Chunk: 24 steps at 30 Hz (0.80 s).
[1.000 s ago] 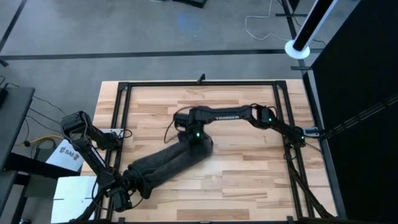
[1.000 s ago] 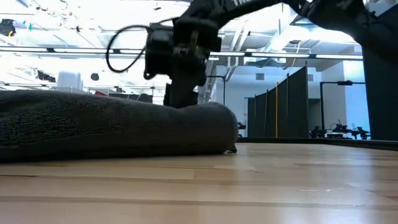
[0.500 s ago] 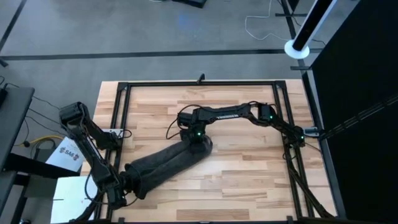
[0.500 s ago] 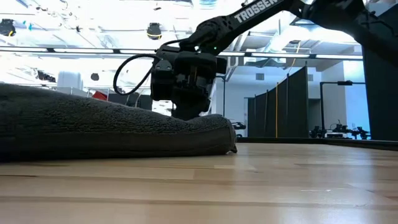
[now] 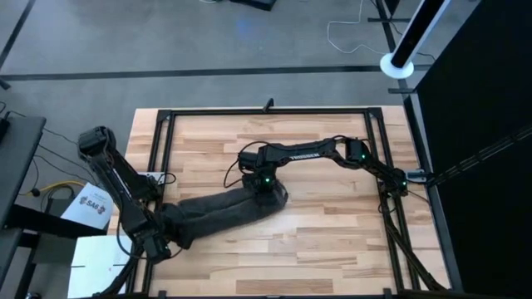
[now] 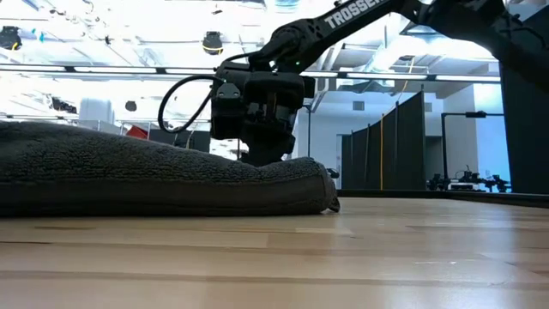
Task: Roll towel
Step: Roll the black towel
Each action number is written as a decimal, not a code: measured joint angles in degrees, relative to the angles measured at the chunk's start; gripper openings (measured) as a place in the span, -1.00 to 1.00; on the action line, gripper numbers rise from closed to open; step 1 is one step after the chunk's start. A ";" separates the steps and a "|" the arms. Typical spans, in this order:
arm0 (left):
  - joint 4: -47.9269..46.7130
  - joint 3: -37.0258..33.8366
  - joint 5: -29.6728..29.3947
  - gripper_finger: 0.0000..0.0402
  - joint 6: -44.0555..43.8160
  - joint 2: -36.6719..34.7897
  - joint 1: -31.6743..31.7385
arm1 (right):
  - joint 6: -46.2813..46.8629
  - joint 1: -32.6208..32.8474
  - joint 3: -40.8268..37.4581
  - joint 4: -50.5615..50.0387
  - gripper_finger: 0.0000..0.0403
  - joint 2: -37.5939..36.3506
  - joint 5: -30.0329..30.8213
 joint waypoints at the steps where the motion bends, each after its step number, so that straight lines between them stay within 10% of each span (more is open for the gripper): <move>1: 0.23 0.41 -0.11 -1.00 -0.01 -0.83 0.00 | 0.00 0.00 -0.01 0.10 -0.62 0.00 0.10; 6: 1.43 4.75 -3.31 -1.00 2.57 -4.70 -0.02 | -0.02 0.04 -0.11 1.00 -0.62 0.00 0.17; 12: 2.04 7.60 -22.32 -1.00 7.56 -5.53 1.14 | -0.11 0.02 -0.15 2.65 -0.62 -0.02 0.15; 24: 7.90 -3.71 -17.44 -1.00 15.69 -3.30 11.13 | -0.17 0.00 -0.13 3.36 -0.62 0.00 0.15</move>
